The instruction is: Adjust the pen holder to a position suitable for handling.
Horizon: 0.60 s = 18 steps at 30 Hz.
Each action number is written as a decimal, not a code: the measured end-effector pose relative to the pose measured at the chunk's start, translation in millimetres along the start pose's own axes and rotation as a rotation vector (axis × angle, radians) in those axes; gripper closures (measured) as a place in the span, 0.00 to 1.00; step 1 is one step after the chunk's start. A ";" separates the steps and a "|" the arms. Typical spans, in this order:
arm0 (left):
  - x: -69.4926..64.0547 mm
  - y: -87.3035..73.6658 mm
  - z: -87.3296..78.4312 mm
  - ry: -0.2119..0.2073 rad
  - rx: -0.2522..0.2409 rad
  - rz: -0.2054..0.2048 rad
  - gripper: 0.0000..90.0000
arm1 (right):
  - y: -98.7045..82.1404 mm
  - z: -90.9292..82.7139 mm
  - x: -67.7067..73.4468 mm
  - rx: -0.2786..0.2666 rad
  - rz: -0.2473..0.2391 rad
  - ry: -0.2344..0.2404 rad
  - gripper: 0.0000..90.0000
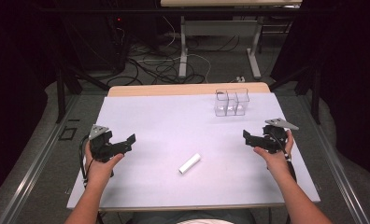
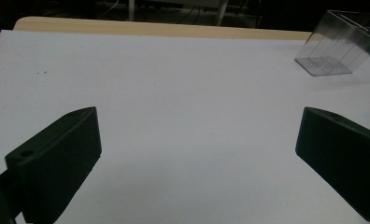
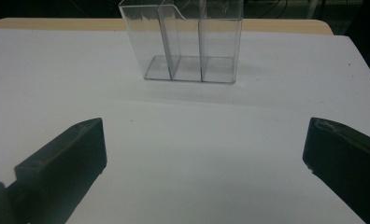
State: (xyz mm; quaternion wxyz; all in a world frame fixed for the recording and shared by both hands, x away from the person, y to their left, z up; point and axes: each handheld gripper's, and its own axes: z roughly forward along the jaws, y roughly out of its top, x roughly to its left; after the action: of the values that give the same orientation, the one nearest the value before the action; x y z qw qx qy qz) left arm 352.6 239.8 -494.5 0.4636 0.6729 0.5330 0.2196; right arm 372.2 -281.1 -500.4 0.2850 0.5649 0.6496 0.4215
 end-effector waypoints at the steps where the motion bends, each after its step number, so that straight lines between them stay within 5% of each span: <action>1: -1.8 0.2 0.2 -0.002 -0.004 0.009 0.00 | 0.9 -0.2 0.2 0.001 0.009 -0.004 0.00; 7: -9.3 2.3 -0.8 -0.011 -0.003 0.018 0.00 | 6.7 3.7 -0.6 0.011 -0.010 -0.003 0.02; 18: -13.7 2.7 -3.2 -0.011 0.003 0.025 0.00 | 45.2 12.6 -2.6 0.073 0.019 0.003 0.16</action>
State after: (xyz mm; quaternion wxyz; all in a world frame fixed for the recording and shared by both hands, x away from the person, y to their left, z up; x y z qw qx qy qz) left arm 346.9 228.5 -488.0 0.4626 0.6815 0.5223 0.2209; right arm 405.6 -280.5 -467.4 0.2592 0.5803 0.6597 0.4010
